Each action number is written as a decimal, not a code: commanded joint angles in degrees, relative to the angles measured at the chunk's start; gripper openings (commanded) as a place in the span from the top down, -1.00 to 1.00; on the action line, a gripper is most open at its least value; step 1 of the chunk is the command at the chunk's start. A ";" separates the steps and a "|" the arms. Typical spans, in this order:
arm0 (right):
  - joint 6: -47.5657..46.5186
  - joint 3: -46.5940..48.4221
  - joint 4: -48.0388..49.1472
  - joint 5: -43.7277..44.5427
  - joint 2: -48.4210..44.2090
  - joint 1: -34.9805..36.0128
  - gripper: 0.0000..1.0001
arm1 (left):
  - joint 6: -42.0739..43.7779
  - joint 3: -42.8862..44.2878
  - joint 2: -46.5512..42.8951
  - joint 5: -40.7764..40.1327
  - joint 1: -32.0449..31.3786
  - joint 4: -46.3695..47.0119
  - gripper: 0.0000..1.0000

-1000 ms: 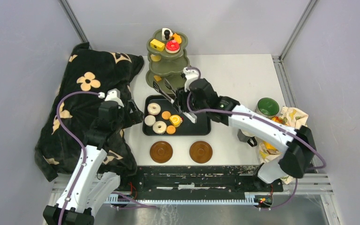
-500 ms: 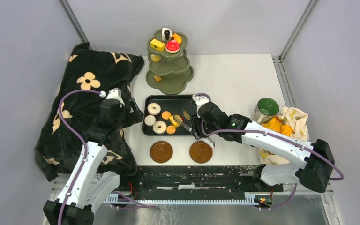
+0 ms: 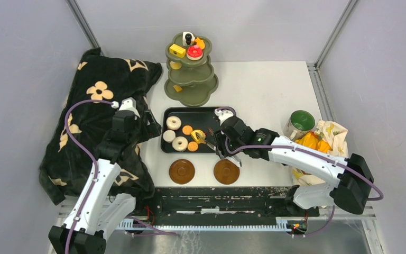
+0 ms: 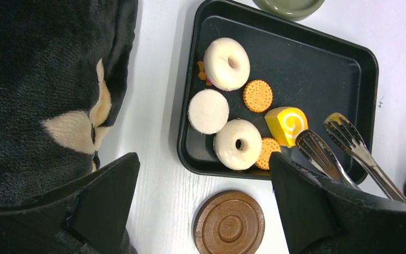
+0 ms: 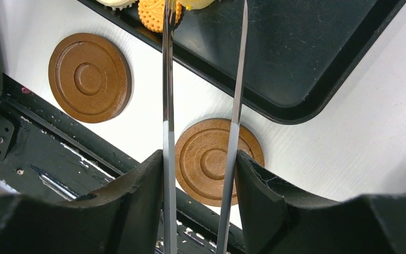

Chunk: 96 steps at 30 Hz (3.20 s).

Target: Serve the afternoon tea

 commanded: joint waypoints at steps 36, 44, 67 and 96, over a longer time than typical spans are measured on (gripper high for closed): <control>-0.24 5.02 4.25 4.05 -0.08 0.37 0.78 | 1.56 -0.67 -0.39 1.39 -0.10 3.22 -0.98; -4.62 9.07 2.06 11.00 -3.26 0.22 0.79 | 1.58 -0.54 0.27 1.28 -0.12 3.82 -0.98; -11.69 33.63 14.11 4.78 17.18 -9.56 0.80 | 2.09 0.77 -0.08 -0.62 -0.08 2.29 -0.98; -10.40 49.18 13.35 3.17 34.86 -12.59 0.52 | 1.93 0.68 -2.69 -1.64 -0.12 0.43 -0.98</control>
